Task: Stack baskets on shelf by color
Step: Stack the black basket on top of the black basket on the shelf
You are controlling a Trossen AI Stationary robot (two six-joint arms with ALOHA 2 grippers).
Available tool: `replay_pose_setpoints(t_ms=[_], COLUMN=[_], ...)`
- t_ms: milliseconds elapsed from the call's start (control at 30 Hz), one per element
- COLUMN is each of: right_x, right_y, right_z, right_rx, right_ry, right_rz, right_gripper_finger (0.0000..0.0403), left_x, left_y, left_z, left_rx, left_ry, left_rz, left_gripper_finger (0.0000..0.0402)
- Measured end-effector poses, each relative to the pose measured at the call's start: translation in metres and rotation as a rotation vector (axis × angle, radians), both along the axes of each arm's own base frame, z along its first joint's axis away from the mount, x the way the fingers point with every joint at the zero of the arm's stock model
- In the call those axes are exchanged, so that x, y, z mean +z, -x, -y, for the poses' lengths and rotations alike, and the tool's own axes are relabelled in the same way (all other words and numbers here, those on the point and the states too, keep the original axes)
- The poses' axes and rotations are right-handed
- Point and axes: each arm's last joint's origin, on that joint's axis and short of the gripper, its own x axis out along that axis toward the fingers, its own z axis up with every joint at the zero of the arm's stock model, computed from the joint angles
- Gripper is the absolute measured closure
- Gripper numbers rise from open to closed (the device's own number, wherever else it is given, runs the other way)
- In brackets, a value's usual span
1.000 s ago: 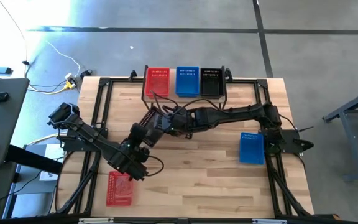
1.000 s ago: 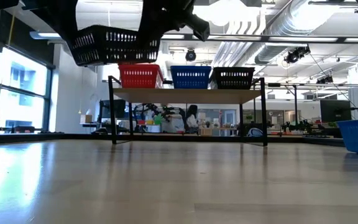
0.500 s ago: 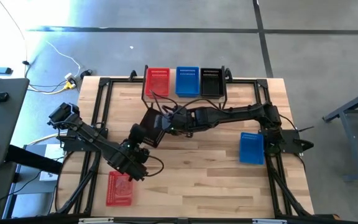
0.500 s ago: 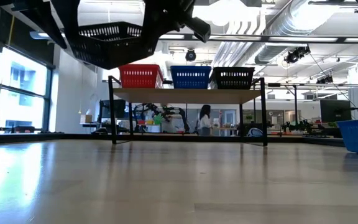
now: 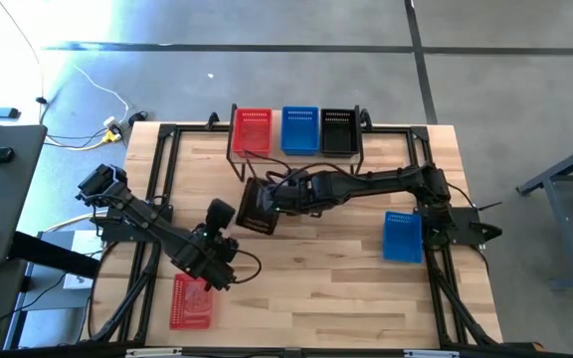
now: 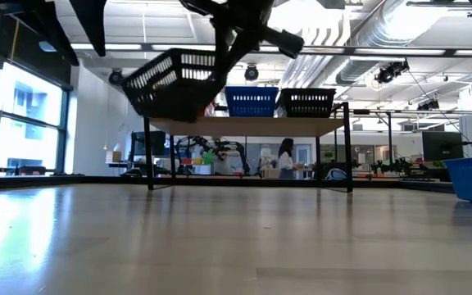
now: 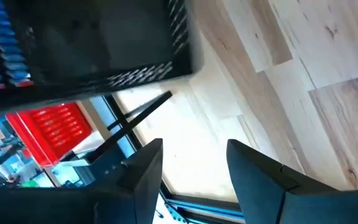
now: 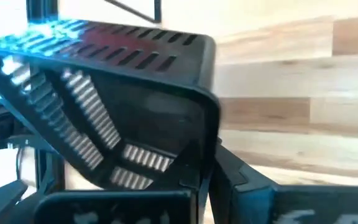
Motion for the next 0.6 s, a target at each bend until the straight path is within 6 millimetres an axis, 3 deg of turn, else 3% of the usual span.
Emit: replay_pose_setpoints(t_ms=[200,600], right_x=[-0.004,0.002], right_y=[0.009,0.013], right_z=[0.001,-0.006], right_rx=[0.001,0.128], right_ry=[0.008,-0.016], right_rz=[-0.103,-0.120], right_gripper_finger=[0.0403,0.0403], left_x=[0.008,0.041], left_y=[0.001,-0.006], left_z=[0.009,0.016], left_rx=[-0.030,-0.047], left_ry=[0.016,0.077], left_rz=[0.030,0.147], left_gripper_finger=[0.0232,0.0232])
